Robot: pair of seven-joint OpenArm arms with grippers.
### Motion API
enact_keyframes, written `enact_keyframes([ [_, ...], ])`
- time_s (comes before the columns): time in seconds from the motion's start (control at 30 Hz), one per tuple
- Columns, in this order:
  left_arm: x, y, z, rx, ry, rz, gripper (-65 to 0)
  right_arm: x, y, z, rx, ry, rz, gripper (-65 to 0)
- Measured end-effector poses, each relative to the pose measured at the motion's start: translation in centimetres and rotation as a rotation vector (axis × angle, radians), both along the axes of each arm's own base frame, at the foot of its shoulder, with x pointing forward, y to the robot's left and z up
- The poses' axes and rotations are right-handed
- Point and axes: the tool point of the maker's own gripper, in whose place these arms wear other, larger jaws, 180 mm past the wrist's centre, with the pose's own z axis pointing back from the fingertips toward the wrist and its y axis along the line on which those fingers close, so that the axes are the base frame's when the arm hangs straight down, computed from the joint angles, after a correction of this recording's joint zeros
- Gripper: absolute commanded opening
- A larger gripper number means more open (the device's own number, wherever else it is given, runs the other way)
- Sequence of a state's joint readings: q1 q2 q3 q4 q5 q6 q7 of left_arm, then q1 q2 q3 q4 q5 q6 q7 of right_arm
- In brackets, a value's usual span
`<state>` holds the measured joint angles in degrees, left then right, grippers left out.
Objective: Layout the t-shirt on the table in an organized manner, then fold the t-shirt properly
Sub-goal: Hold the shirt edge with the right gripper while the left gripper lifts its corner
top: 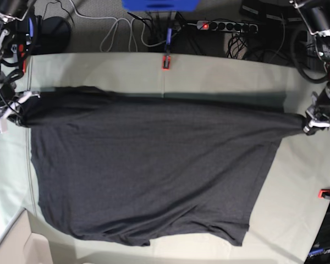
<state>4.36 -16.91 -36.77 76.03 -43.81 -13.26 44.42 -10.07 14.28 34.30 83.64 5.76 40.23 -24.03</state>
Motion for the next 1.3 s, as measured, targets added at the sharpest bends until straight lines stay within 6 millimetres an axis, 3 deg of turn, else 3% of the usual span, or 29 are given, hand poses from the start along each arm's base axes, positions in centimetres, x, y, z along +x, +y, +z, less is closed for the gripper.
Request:
enact_keyframes([
  [0.13,1.8,-2.4,0.4,-0.035,-0.027,-0.039,-64.8,-0.5,-1.9,0.5,-0.007,-0.016,-0.057,-65.0],
  [0.27,3.1,-2.6,1.4,-0.023,-0.055,-0.057,-64.8,0.0,-3.0,1.0,-0.007,-0.038,-0.091,-65.0],
  [0.43,5.0,-4.1,2.4,-0.024,-0.084,-0.099,-64.8,0.1,-4.5,-0.1,-0.033,0.011,-0.109,-65.0],
  [0.5,5.7,-4.1,2.3,-0.031,-0.084,-0.100,-64.8,0.5,-4.5,-0.6,-0.029,0.028,-0.115,-65.0],
  [0.63,6.9,-4.7,1.6,-0.075,-0.071,-0.096,-64.8,1.8,-4.7,0.4,-0.036,-0.010,-0.113,-65.0],
  [0.83,7.1,-4.1,0.6,-0.094,-0.046,-0.070,-64.8,3.2,-4.7,1.4,-0.036,-0.039,-0.113,-65.0],
  [1.0,8.1,-2.8,1.9,-0.057,-0.145,-0.007,-64.8,4.6,-4.4,2.2,-0.026,-0.074,-0.113,-65.0],
  [1.13,8.6,-2.5,2.5,-0.042,-0.182,0.014,-64.8,5.8,-4.1,1.3,0.032,-0.074,-0.131,-65.0],
  [1.3,11.4,-5.6,4.2,-0.022,-0.244,-0.069,-64.7,7.3,-3.8,0.2,0.093,-0.060,-0.146,-65.0],
])
